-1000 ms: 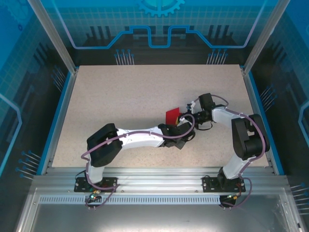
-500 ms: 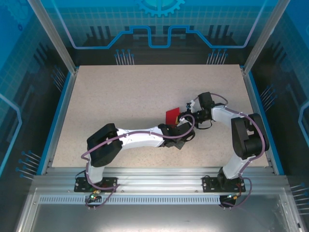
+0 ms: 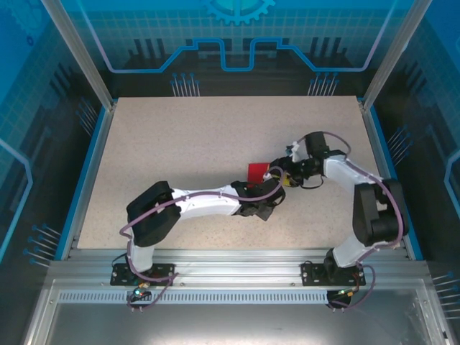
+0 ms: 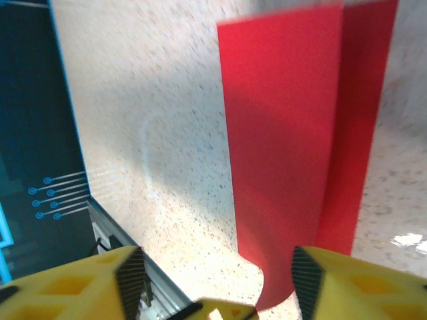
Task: Fold a paper plane with a square sheet of paper (fold left side to right side)
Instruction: Fold the triangle a second time at the center of the table.
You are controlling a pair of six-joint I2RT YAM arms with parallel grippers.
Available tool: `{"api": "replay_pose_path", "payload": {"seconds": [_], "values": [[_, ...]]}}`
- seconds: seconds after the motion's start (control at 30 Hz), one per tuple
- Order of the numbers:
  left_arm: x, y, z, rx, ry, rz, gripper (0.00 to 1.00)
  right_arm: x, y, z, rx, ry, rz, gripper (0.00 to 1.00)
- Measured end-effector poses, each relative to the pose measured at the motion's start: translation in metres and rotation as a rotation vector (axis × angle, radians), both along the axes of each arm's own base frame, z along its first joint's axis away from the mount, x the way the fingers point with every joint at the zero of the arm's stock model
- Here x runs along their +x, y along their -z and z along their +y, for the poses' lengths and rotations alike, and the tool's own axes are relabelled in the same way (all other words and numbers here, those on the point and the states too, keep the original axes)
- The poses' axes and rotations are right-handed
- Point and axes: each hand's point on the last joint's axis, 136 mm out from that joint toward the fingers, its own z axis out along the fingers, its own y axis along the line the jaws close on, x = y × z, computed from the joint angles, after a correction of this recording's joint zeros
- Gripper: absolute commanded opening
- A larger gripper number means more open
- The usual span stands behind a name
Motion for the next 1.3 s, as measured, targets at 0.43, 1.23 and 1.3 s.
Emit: {"api": "replay_pose_path", "payload": {"seconds": [0.43, 1.23, 1.3], "values": [[0.014, -0.002, 0.019, -0.138, -0.098, 0.112, 0.02, -0.041, 0.034, -0.023, -0.036, 0.053, 0.089, 0.1], [0.031, -0.003, 0.045, -0.095, -0.111, 0.114, 0.05, -0.094, 0.1, 0.011, -0.261, -0.131, 0.223, 0.08], [0.034, -0.004, 0.044, -0.087, -0.112, 0.108, 0.05, -0.094, 0.1, 0.011, -0.266, -0.137, 0.22, 0.08]]}}
